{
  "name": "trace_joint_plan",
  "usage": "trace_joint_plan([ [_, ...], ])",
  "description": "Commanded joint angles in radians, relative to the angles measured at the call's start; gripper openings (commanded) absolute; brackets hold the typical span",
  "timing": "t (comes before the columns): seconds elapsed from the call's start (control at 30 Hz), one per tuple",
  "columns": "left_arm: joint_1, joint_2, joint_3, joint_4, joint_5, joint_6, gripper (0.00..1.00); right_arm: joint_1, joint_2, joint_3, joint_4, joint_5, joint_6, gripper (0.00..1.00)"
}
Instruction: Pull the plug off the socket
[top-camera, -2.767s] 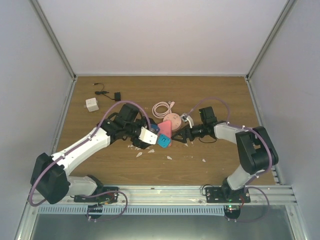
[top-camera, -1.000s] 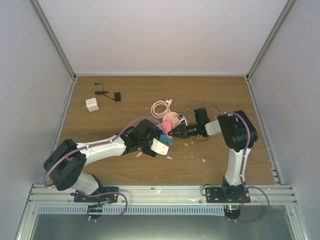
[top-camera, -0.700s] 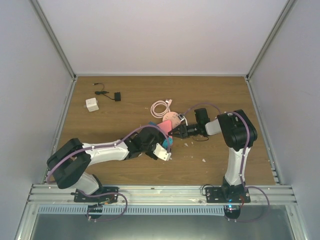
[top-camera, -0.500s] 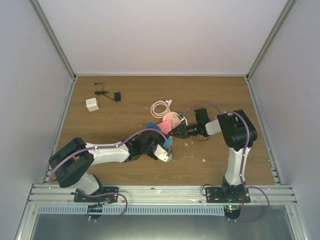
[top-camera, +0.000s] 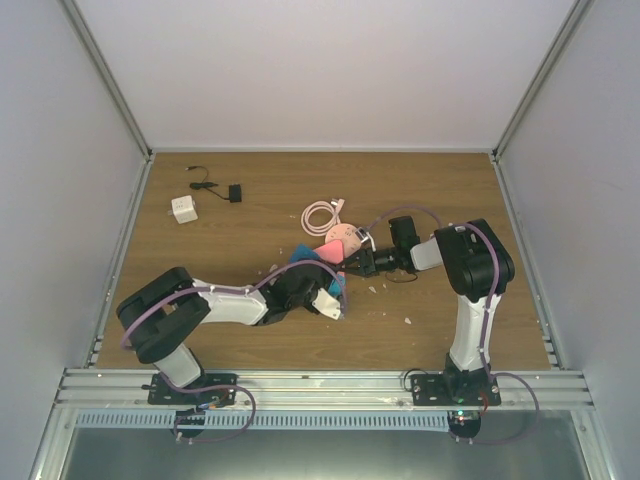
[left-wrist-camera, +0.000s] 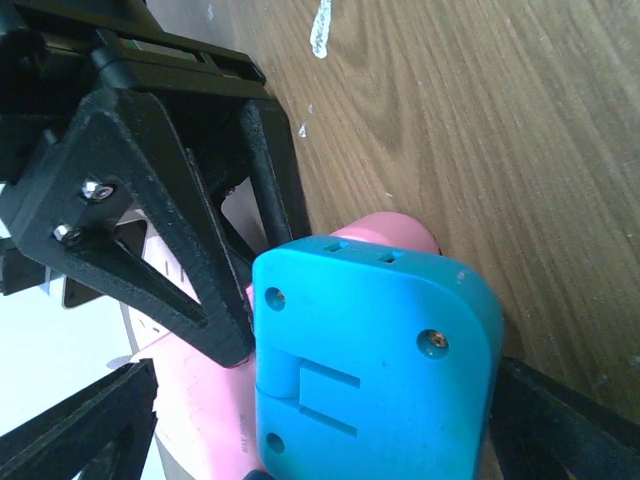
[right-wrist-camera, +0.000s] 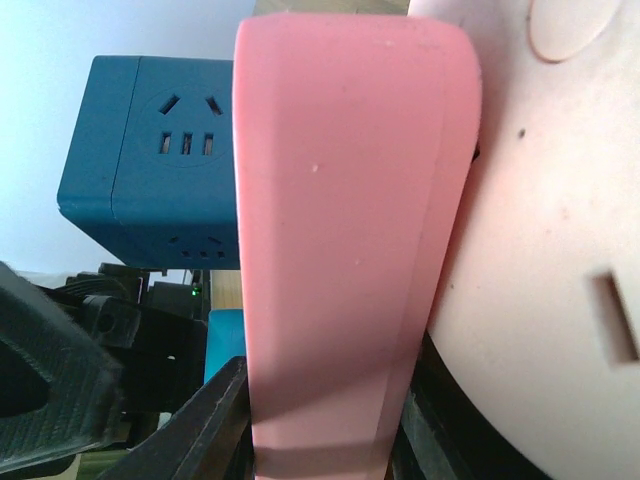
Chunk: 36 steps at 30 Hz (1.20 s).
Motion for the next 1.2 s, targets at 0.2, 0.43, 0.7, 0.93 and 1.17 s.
trace_joint_plan([
  [0.2,-0.010,-0.009,0.086,-0.061,0.003,-0.067,0.64,-0.018,0.036,0.001,-0.043,0.056,-0.023,0.34],
  [0.43,-0.006,-0.041,0.133,-0.226,0.071,-0.104,0.57,-0.017,0.034,0.003,-0.055,0.069,-0.036,0.32],
  [0.7,0.027,-0.037,0.231,-0.317,0.129,-0.140,0.54,-0.017,0.036,0.003,-0.059,0.079,-0.036,0.31],
  [0.93,0.040,-0.008,0.257,-0.366,0.140,-0.116,0.48,-0.016,0.037,0.003,-0.057,0.077,-0.035,0.31],
  [1.17,0.047,0.023,0.281,-0.416,0.136,-0.106,0.40,-0.017,0.040,0.005,-0.060,0.077,-0.039,0.31],
])
